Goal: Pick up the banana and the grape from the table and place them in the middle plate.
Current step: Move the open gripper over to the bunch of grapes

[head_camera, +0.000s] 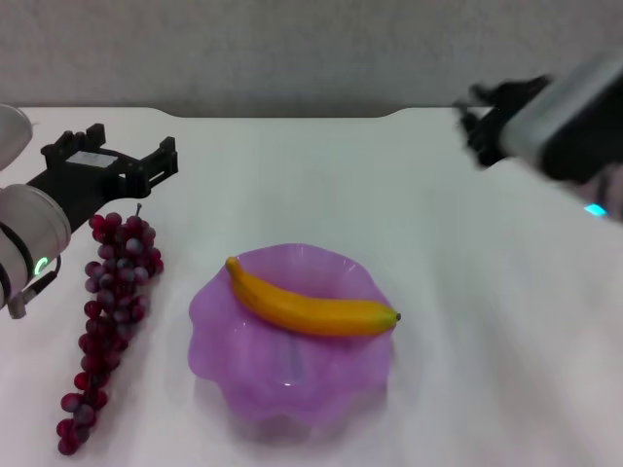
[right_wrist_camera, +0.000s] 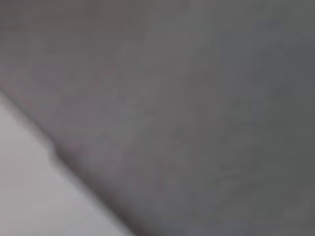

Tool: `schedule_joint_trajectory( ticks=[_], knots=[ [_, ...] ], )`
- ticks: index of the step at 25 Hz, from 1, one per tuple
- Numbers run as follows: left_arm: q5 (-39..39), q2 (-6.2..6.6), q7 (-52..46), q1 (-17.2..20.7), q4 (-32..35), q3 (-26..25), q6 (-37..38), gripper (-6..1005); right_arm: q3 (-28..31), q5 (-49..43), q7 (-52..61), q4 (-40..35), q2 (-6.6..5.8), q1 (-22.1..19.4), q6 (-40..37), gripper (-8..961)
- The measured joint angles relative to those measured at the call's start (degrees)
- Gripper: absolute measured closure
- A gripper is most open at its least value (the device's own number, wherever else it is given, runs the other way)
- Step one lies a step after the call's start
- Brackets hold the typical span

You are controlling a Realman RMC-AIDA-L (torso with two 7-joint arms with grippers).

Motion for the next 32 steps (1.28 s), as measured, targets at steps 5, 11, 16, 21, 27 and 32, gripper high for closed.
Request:
schedule_joint_trajectory(
  ticks=[5, 11, 16, 21, 27, 32],
  knots=[
    [0.0, 0.00, 0.1, 0.0, 0.4, 0.0, 0.2, 115, 0.3, 0.5, 3.6, -4.4, 0.06, -8.9, -14.6, 785],
    [0.0, 0.04, 0.1, 0.4, 2.1, 1.5, 4.6, 115, -3.1, 4.2, 6.8, -4.5, -0.09, -16.3, -30.7, 914],
    [0.5, 0.15, 0.6, 1.6, 3.1, 3.9, 10.1, 114, -7.5, 7.3, 11.2, 0.0, -0.14, -20.4, -44.4, 930],
    [0.7, 0.18, 0.8, 1.8, 2.8, 4.6, 10.2, 115, -12.8, 7.5, 19.9, 9.8, -0.21, -22.7, -57.4, 927],
    [1.2, 0.13, 1.5, 2.1, -4.5, 3.8, -3.1, 118, -17.3, 9.1, 23.5, 18.3, -0.20, -23.8, -66.3, 927],
    [1.8, -0.15, 0.5, 0.4, -10.9, -0.2, -16.3, 119, -17.9, 9.6, 24.3, 19.0, -0.20, -23.6, -66.2, 927]
  ],
)
